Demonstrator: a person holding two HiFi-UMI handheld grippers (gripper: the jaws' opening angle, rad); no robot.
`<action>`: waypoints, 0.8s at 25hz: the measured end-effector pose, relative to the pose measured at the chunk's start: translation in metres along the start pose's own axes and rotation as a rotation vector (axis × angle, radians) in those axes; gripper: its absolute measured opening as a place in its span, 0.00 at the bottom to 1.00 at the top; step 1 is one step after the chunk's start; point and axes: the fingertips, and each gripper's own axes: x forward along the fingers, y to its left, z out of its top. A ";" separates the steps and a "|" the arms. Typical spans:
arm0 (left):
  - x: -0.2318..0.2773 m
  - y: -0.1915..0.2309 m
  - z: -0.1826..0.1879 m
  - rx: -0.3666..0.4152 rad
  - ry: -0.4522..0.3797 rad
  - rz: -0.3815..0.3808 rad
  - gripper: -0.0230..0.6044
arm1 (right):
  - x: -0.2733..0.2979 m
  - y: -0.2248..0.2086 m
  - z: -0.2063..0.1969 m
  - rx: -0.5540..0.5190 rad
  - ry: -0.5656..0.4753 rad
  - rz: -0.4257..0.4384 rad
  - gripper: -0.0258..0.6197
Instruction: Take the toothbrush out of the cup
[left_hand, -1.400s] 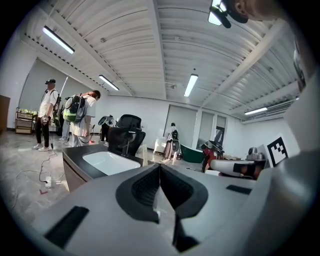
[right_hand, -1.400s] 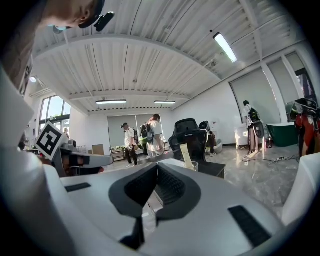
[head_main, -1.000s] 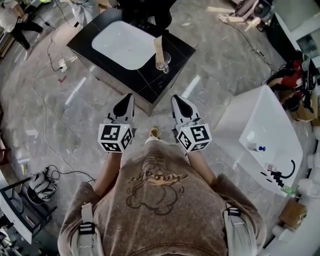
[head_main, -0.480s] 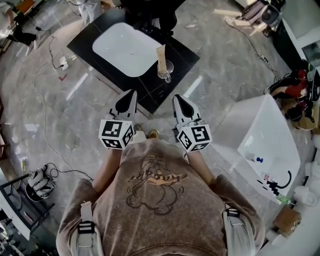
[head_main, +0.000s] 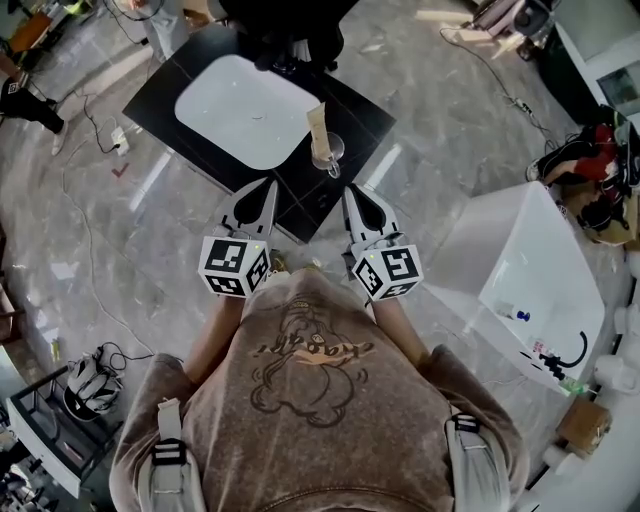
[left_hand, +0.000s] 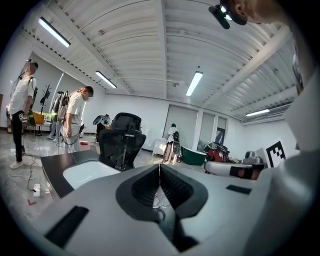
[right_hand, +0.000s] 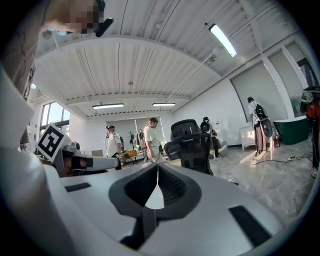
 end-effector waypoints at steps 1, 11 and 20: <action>0.003 0.002 0.001 -0.001 0.000 -0.005 0.06 | 0.003 0.000 0.002 -0.001 -0.008 0.003 0.07; 0.029 0.007 0.006 -0.016 0.007 -0.052 0.07 | 0.024 -0.007 0.007 -0.001 -0.026 0.040 0.25; 0.033 0.009 0.004 -0.020 0.011 -0.057 0.06 | 0.035 -0.003 -0.003 -0.020 0.009 0.066 0.35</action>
